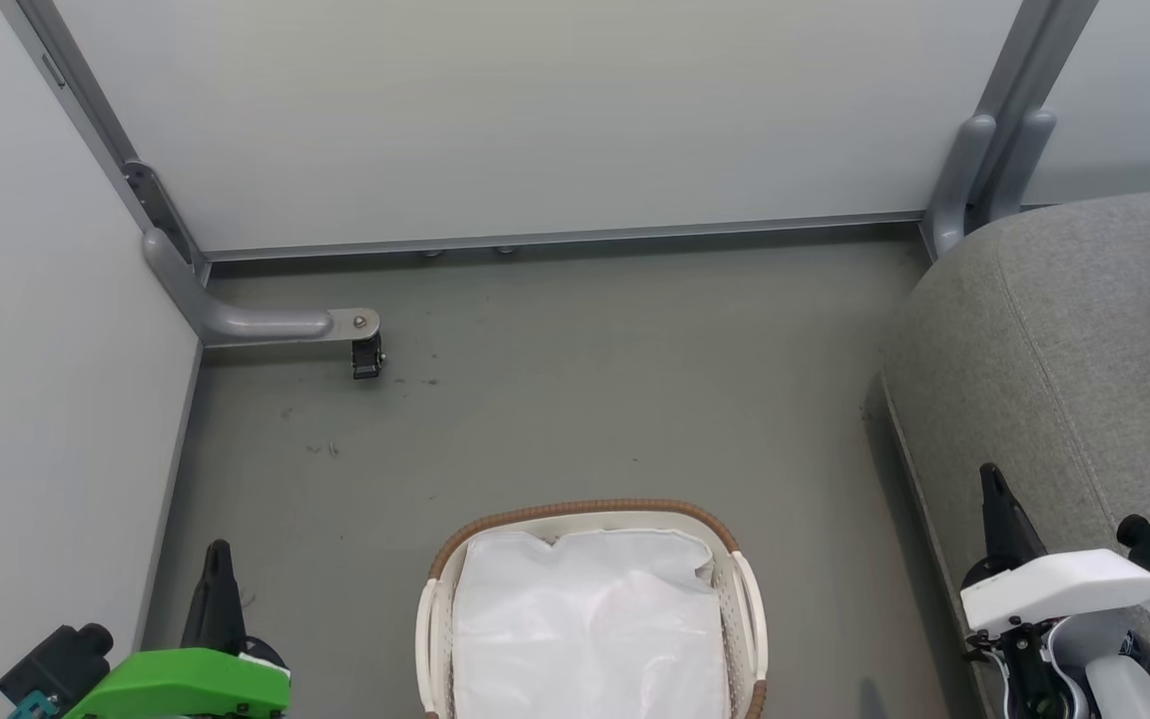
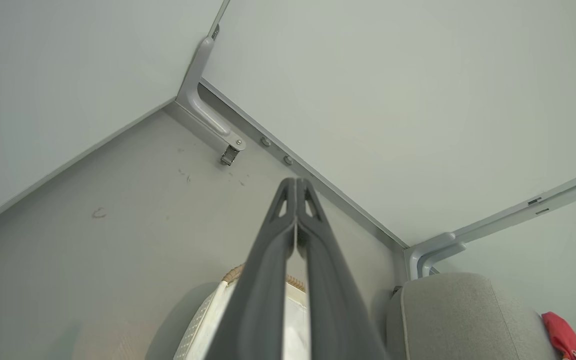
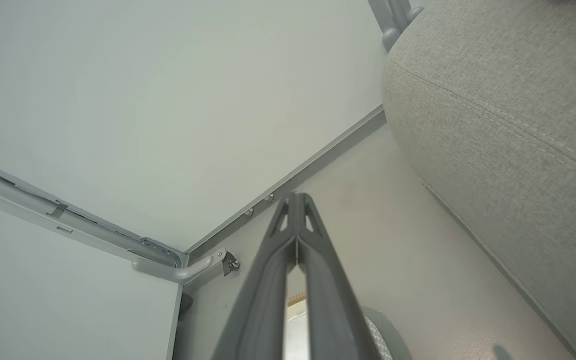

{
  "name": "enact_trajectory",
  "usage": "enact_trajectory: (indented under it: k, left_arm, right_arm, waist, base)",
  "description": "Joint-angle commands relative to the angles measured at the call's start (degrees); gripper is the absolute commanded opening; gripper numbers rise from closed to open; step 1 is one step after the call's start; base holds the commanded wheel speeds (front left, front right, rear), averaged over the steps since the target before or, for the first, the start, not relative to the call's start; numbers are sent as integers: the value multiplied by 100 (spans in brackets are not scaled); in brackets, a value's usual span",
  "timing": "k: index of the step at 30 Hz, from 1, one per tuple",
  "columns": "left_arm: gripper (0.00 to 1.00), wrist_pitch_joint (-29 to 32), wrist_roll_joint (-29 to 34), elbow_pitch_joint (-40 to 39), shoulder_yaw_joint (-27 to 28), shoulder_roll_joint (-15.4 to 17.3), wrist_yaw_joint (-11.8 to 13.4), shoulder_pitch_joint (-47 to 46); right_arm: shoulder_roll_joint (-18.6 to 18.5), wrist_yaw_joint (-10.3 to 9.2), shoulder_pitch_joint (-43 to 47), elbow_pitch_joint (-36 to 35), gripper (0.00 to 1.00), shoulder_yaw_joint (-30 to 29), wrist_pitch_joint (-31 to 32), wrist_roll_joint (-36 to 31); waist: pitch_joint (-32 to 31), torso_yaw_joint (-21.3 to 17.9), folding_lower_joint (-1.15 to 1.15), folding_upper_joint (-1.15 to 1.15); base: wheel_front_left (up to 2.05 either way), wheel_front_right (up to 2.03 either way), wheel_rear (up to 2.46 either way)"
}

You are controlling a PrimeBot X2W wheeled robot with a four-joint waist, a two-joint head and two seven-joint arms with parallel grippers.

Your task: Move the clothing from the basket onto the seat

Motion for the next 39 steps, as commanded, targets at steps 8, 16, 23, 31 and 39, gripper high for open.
enact_trajectory:
  k: [8, 16, 23, 31, 39]
  left_arm:
    - [0, 185, -680, -124, 63, 46, -10, -228]
    - [0, 336, -1214, -163, 100, 51, -12, -280]
    - [0, 451, -1637, -194, 128, 54, -14, -319]
    - [0, 583, -2095, -224, 158, 57, -16, -359]
    - [0, 702, -2524, -248, 186, 59, -18, -401]
  right_arm:
    - [-53, -2, 4, -178, 0, -15, 184, 718]
    - [-59, -3, 28, -249, 0, -21, 336, 1287]
    - [-63, -3, 43, -305, 0, -26, 452, 1728]
    - [-67, -4, 62, -364, 0, -31, 579, 2207]
    - [-72, -4, 74, -421, 0, -36, 696, 2660]
  waist:
    - [-24, -9, 0, 0]
    - [-48, -19, 0, 0]
    - [-69, -27, 0, 0]
    - [-92, -36, 0, 0]
    - [-116, -45, 0, 0]
  base:
    - [0, 0, 0]
    - [0, 0, 0]
    - [0, 0, 0]
    - [0, 0, 0]
    - [0, 0, 0]
